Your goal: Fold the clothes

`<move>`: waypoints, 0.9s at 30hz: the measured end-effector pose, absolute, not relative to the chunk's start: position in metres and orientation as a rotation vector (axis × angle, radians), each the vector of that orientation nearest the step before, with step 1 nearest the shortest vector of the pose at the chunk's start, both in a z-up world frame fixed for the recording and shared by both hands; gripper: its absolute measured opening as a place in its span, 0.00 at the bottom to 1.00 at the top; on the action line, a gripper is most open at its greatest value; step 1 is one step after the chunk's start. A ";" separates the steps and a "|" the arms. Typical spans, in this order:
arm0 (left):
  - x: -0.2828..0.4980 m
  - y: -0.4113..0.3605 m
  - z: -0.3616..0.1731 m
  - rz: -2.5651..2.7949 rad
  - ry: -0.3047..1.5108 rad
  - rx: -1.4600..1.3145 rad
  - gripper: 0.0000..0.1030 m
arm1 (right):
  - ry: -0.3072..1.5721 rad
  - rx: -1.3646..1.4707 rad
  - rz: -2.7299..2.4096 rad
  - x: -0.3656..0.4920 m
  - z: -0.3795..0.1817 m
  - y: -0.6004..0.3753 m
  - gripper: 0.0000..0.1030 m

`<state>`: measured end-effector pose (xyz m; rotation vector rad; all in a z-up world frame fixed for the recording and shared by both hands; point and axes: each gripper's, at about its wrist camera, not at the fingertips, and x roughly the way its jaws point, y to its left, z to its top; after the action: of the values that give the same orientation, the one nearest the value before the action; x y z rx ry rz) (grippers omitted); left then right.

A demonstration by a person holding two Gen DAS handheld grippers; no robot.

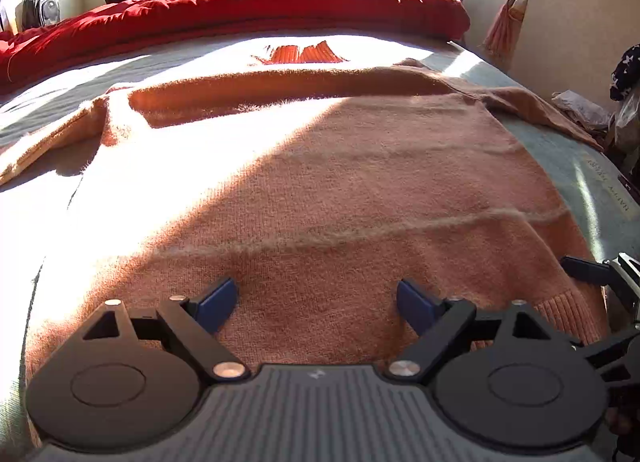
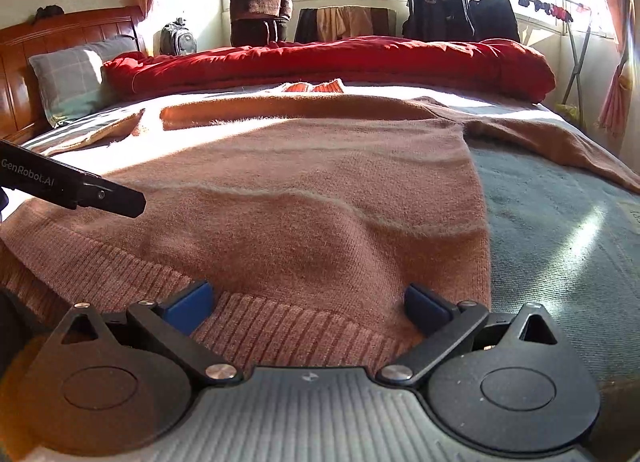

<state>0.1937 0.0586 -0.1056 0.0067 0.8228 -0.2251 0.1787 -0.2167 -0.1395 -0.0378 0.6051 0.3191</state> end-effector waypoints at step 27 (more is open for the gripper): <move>0.161 0.090 -0.113 -0.329 0.785 -0.144 0.97 | 0.781 0.128 0.343 0.312 -0.103 -0.219 1.00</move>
<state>0.1610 0.0900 -0.1132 -0.1437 0.7852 -0.3286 0.3121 -0.2193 -0.1035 0.1284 0.7813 0.3427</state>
